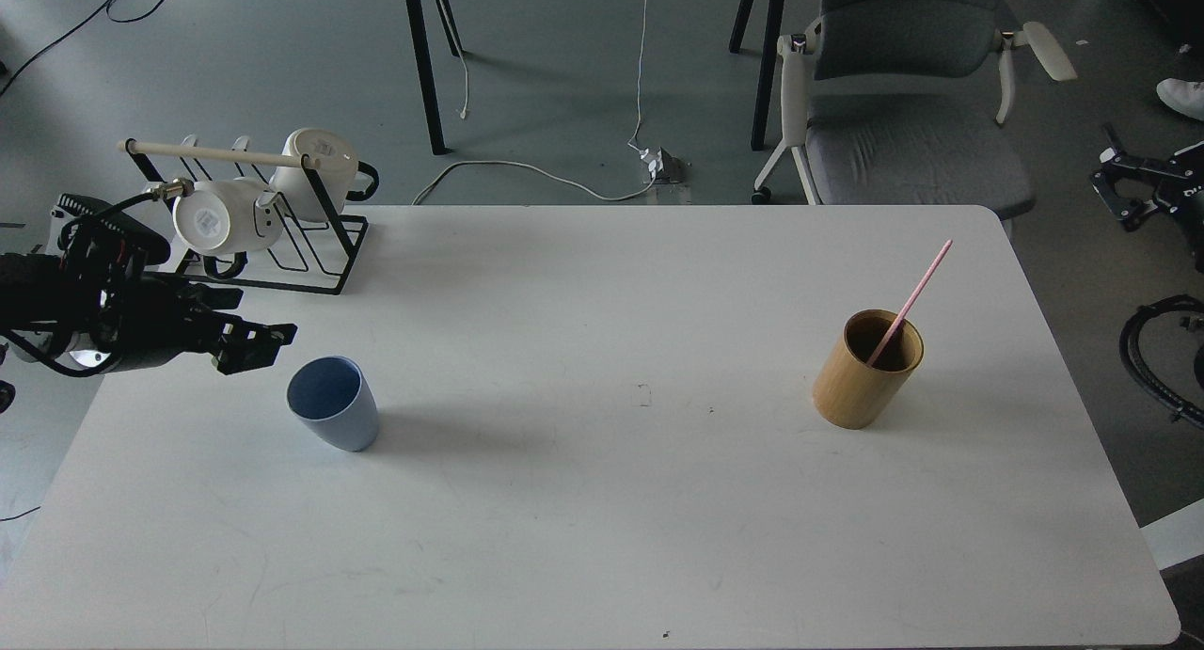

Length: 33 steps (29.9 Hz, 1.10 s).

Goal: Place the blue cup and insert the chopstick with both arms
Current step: 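Close the left gripper around the blue cup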

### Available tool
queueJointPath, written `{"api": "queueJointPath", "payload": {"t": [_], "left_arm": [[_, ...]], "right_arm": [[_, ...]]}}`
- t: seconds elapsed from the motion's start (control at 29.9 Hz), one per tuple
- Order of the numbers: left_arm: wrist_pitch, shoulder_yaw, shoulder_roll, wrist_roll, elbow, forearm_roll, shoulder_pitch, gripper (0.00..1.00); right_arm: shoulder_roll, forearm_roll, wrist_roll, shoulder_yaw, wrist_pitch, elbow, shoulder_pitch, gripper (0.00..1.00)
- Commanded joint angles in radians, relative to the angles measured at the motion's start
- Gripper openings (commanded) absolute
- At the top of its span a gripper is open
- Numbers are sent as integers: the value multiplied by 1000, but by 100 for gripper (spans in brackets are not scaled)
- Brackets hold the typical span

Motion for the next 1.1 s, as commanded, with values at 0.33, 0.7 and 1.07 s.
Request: {"api": "queueJointPath", "payload": {"t": [0.33, 0.7, 1.07], "left_arm": [[10, 59, -68, 13, 14, 3, 25, 67], [-7, 74, -70, 11, 19, 2, 23, 26], [-5, 74, -90, 10, 51, 3, 26, 16]], "right_arm": [[-7, -3, 0, 0, 0, -2, 1, 100], [-3, -3, 1, 1, 0, -16, 3, 100], [-3, -3, 1, 3, 0, -16, 10, 100]]}}
